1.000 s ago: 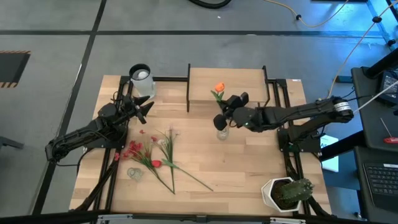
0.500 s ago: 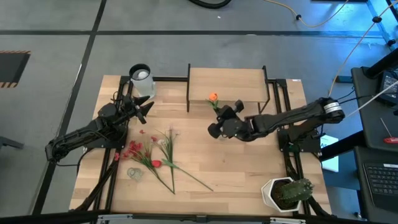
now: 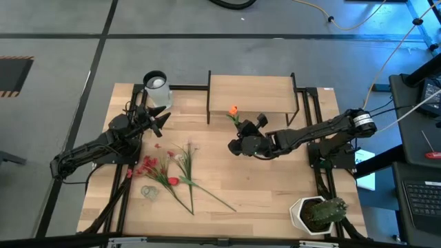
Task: Pick and place flowers into a vace then onto a shelf
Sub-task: Put the orange flower into the right transparent vase, then put the red flower into the right transparent vase
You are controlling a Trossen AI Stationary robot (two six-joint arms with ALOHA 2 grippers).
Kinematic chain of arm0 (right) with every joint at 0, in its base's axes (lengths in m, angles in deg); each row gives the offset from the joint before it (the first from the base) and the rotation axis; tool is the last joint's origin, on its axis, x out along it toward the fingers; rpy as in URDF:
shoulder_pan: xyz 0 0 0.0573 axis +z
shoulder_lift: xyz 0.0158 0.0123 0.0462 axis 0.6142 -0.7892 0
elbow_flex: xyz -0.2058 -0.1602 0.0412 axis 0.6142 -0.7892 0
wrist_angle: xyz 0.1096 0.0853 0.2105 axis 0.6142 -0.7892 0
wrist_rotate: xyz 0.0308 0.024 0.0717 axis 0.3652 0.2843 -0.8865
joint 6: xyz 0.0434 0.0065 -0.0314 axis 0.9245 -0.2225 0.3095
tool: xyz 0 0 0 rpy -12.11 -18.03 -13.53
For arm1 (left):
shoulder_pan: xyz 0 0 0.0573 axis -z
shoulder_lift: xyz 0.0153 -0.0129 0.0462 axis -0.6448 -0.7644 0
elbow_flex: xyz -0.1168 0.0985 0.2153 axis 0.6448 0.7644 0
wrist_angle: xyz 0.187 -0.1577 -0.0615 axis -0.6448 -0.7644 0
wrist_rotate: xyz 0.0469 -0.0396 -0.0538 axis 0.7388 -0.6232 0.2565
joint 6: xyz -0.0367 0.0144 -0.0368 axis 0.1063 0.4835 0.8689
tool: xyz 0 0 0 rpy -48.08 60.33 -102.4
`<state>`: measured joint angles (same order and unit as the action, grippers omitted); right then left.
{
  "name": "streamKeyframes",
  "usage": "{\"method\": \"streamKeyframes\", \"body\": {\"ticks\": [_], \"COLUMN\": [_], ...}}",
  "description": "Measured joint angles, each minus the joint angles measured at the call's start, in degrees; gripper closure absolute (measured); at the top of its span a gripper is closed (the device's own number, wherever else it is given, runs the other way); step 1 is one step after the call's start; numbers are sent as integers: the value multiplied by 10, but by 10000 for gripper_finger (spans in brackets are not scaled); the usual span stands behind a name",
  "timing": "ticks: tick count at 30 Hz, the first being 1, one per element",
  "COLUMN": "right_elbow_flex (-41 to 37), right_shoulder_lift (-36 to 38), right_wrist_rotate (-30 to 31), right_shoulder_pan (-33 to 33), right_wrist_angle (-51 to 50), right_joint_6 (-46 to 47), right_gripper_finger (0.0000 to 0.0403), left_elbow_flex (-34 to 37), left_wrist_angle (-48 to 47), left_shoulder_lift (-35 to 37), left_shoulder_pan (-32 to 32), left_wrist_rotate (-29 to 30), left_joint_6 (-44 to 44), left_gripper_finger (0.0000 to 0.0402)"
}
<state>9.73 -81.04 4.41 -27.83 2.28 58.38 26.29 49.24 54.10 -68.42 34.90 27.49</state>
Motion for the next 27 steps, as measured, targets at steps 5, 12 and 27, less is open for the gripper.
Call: {"method": "streamKeyframes", "body": {"ticks": [5,12,27], "right_elbow_flex": [0,0,0], "right_shoulder_lift": [0,19,119], "right_wrist_rotate": [-3,-57,-211], "right_shoulder_pan": [0,0,0], "right_wrist_angle": [-12,-65,-218], "right_joint_6": [0,31,97], "right_gripper_finger": [334,285,236], "left_elbow_flex": [0,0,0], "left_wrist_angle": [0,0,0], "left_shoulder_lift": [0,0,0], "left_shoulder_pan": [0,0,0], "left_wrist_rotate": [0,0,-1], "left_joint_6": [0,0,5], "left_gripper_finger": [183,183,183]}}
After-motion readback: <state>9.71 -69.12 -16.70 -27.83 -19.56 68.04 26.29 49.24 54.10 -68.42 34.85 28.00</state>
